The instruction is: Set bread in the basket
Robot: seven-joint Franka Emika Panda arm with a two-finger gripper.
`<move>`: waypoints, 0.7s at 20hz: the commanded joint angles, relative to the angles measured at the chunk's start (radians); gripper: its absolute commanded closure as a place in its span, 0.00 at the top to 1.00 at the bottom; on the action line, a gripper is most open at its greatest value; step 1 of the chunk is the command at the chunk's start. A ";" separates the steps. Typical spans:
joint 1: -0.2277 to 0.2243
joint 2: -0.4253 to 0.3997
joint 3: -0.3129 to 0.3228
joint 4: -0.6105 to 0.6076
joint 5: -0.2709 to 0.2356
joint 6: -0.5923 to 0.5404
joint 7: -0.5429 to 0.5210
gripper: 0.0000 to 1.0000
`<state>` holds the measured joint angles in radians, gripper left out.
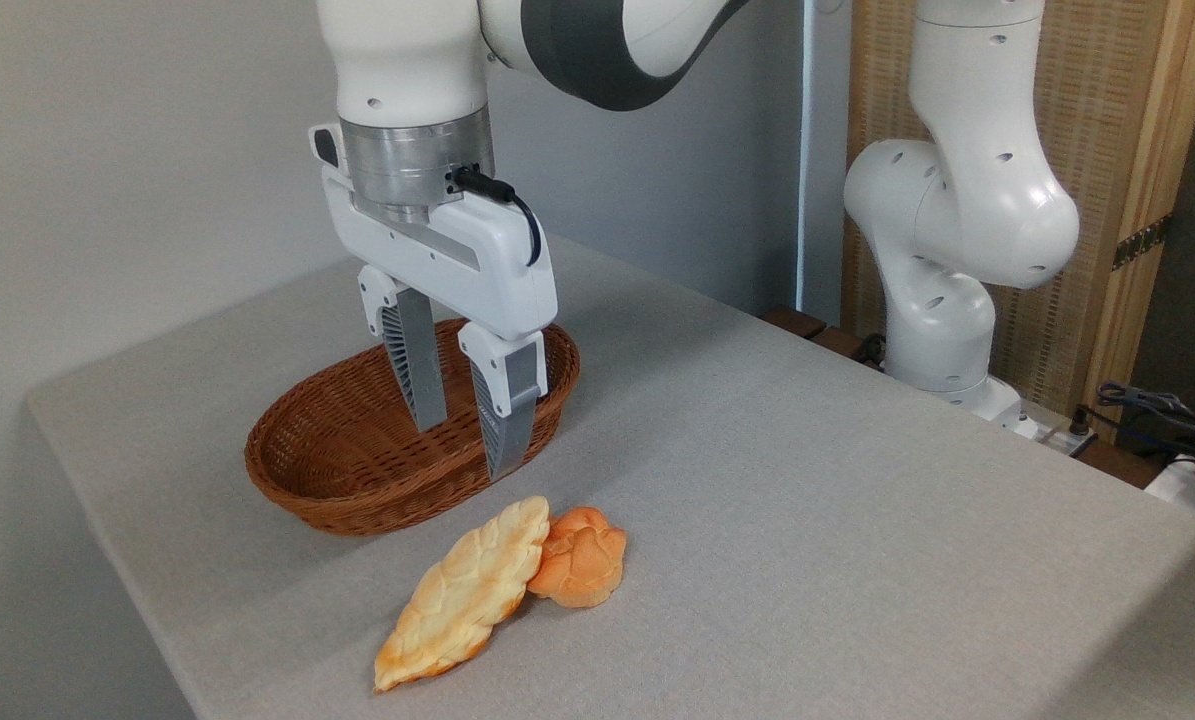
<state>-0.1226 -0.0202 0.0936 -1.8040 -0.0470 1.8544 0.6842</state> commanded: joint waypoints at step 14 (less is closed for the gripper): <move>0.006 0.035 -0.020 -0.015 0.006 -0.043 0.040 1.00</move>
<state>-0.1226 -0.0089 0.0731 -1.8137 -0.0461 1.8020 0.7003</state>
